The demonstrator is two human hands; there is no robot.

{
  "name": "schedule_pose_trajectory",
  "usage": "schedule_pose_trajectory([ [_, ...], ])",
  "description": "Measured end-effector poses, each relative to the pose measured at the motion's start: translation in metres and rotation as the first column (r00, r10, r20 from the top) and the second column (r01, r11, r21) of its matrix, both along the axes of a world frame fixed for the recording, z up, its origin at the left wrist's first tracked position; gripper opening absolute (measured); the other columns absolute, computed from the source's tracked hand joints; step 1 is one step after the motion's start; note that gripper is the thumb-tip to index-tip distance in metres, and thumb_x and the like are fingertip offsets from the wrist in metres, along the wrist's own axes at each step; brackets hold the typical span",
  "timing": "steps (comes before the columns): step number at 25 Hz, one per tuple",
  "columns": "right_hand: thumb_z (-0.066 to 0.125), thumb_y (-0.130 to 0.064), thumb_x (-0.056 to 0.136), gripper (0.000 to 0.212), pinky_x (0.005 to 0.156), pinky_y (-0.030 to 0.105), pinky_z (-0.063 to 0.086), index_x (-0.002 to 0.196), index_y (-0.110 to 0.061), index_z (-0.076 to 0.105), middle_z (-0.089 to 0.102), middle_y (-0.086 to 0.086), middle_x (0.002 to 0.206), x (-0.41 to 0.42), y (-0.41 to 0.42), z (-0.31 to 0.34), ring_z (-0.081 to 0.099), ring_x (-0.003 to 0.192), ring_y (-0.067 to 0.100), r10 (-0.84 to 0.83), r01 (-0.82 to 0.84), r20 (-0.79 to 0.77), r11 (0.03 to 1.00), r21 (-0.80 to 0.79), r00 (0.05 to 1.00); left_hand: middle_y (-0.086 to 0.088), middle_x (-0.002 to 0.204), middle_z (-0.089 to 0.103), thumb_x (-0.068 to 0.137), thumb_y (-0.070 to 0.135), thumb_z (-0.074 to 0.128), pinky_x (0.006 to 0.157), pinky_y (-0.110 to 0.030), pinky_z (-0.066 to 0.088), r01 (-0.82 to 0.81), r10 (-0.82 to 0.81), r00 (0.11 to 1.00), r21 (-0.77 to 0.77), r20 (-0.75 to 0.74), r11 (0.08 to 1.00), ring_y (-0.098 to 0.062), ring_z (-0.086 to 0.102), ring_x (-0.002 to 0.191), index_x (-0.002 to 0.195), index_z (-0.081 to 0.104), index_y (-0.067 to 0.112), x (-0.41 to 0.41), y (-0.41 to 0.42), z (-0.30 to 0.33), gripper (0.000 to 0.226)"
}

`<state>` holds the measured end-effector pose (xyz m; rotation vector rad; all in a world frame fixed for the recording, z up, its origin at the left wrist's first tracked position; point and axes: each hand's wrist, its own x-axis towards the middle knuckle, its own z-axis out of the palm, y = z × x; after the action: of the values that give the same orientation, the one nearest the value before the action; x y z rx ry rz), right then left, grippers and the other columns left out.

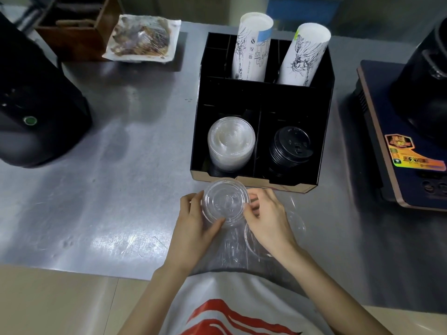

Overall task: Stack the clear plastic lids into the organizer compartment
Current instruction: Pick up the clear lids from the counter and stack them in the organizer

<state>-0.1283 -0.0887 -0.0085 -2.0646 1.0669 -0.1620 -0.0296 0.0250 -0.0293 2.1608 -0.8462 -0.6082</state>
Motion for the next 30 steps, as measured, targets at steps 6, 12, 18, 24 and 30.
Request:
schedule_pose_trajectory([
  [6, 0.054, -0.007, 0.083, 0.034, 0.069, 0.003, 0.041, 0.116, -0.014, 0.052, 0.047, -0.003, 0.103, 0.001, -0.007, 0.01, 0.054, 0.072, 0.006, -0.029, 0.03, 0.116, 1.0, -0.009, 0.993, -0.015, 0.131, 0.033, 0.066, 0.031, 0.075, 0.093, -0.034, 0.045, 0.079, -0.074, 0.993, -0.055, 0.089, 0.995, -0.025, 0.049, 0.11, 0.135, 0.023, 0.012, 0.004, -0.006, 0.016, 0.089],
  [12, 0.056, -0.008, 0.083, 0.037, 0.066, -0.006, 0.037, 0.12, -0.013, 0.05, 0.044, -0.004, 0.104, 0.006, -0.016, 0.021, 0.052, 0.071, -0.002, -0.033, 0.034, 0.163, 0.999, -0.005, 0.986, -0.018, 0.132, 0.034, 0.069, 0.037, 0.069, 0.091, -0.028, 0.038, 0.137, -0.122, 0.97, -0.059, 0.21, 0.989, -0.027, 0.051, 0.108, 0.137, 0.018, 0.011, 0.013, -0.014, 0.026, 0.089],
  [18, 0.055, -0.01, 0.084, 0.041, 0.071, 0.008, 0.044, 0.124, -0.017, 0.046, 0.045, -0.008, 0.113, 0.02, -0.03, 0.036, 0.056, 0.074, 0.005, 0.015, 0.002, 0.208, 0.996, -0.084, 0.978, -0.016, 0.131, 0.036, 0.067, 0.056, 0.047, 0.097, -0.029, 0.035, 0.13, -0.107, 0.969, -0.091, 0.222, 0.987, -0.023, 0.045, 0.113, 0.136, 0.019, 0.011, 0.026, -0.031, 0.04, 0.087],
  [24, 0.055, -0.014, 0.084, 0.042, 0.078, 0.037, 0.054, 0.125, -0.02, 0.045, 0.048, -0.005, 0.123, 0.035, -0.05, 0.044, 0.059, 0.08, 0.008, 0.041, -0.016, 0.186, 0.991, -0.132, 0.982, -0.017, 0.136, 0.037, 0.07, 0.042, 0.056, 0.105, -0.046, 0.037, 0.122, -0.106, 0.965, -0.055, 0.238, 0.991, -0.03, 0.04, 0.123, 0.135, 0.022, 0.006, 0.041, -0.052, 0.049, 0.082],
  [30, 0.054, -0.011, 0.084, 0.044, 0.083, 0.032, 0.05, 0.125, -0.02, 0.044, 0.05, 0.0, 0.117, 0.05, -0.068, 0.041, 0.052, 0.09, 0.01, 0.036, -0.015, 0.168, 0.992, -0.123, 0.985, -0.015, 0.139, 0.037, 0.068, 0.051, 0.052, 0.1, -0.031, 0.023, 0.125, -0.128, 0.951, 0.029, 0.282, 0.992, -0.033, 0.034, 0.124, 0.135, 0.024, 0.006, 0.054, -0.072, 0.049, 0.086],
])
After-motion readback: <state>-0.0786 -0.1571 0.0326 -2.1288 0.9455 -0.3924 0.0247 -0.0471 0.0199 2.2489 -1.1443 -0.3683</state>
